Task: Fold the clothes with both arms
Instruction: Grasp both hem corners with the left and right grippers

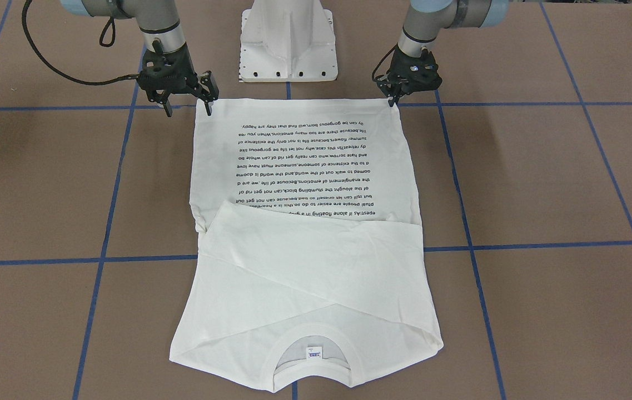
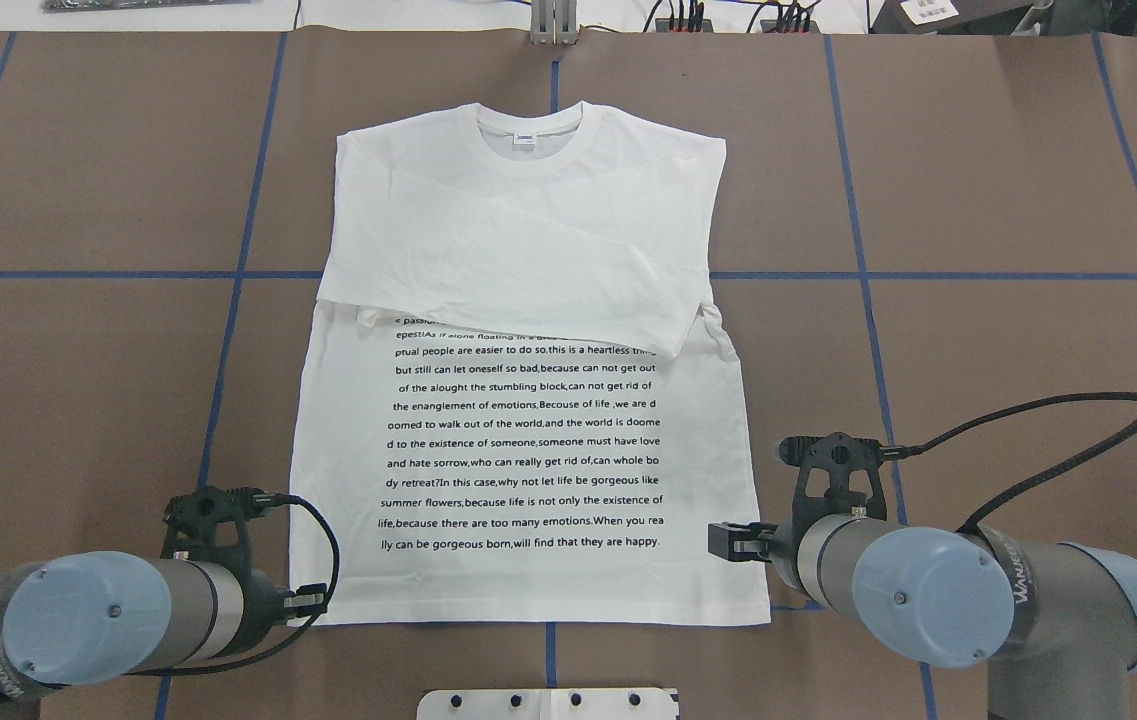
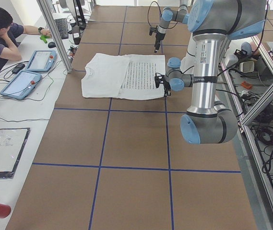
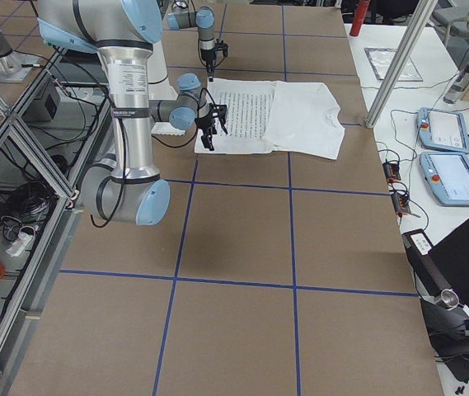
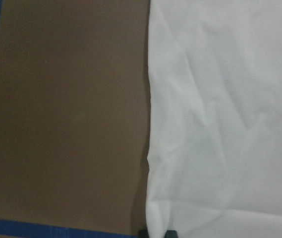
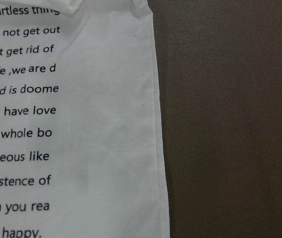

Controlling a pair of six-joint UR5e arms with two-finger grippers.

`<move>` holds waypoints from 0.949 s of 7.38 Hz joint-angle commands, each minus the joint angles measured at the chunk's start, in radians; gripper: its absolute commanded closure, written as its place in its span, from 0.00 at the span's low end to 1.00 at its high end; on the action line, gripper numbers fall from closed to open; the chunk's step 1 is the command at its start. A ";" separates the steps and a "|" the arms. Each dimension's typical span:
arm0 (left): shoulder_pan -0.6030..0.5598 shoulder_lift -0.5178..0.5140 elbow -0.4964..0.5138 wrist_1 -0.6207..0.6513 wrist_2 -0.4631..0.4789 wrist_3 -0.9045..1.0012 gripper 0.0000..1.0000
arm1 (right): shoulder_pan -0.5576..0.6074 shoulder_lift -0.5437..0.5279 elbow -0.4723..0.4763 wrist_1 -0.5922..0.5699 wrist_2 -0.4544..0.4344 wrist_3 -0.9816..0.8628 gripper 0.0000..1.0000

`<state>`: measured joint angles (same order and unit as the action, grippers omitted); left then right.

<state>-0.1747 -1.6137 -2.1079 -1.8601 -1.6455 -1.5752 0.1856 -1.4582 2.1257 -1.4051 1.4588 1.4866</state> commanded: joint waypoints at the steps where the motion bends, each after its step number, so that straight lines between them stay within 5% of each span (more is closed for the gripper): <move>1: 0.000 -0.008 -0.060 0.075 -0.022 0.023 1.00 | -0.050 -0.001 -0.003 0.000 -0.043 0.033 0.02; 4: 0.003 -0.012 -0.052 0.073 -0.023 0.023 1.00 | -0.130 -0.002 -0.035 0.002 -0.104 0.139 0.38; 7: 0.003 -0.012 -0.052 0.070 -0.023 0.023 1.00 | -0.149 -0.017 -0.036 0.002 -0.107 0.152 0.42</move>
<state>-0.1719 -1.6259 -2.1600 -1.7894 -1.6689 -1.5524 0.0439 -1.4727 2.0901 -1.4036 1.3541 1.6289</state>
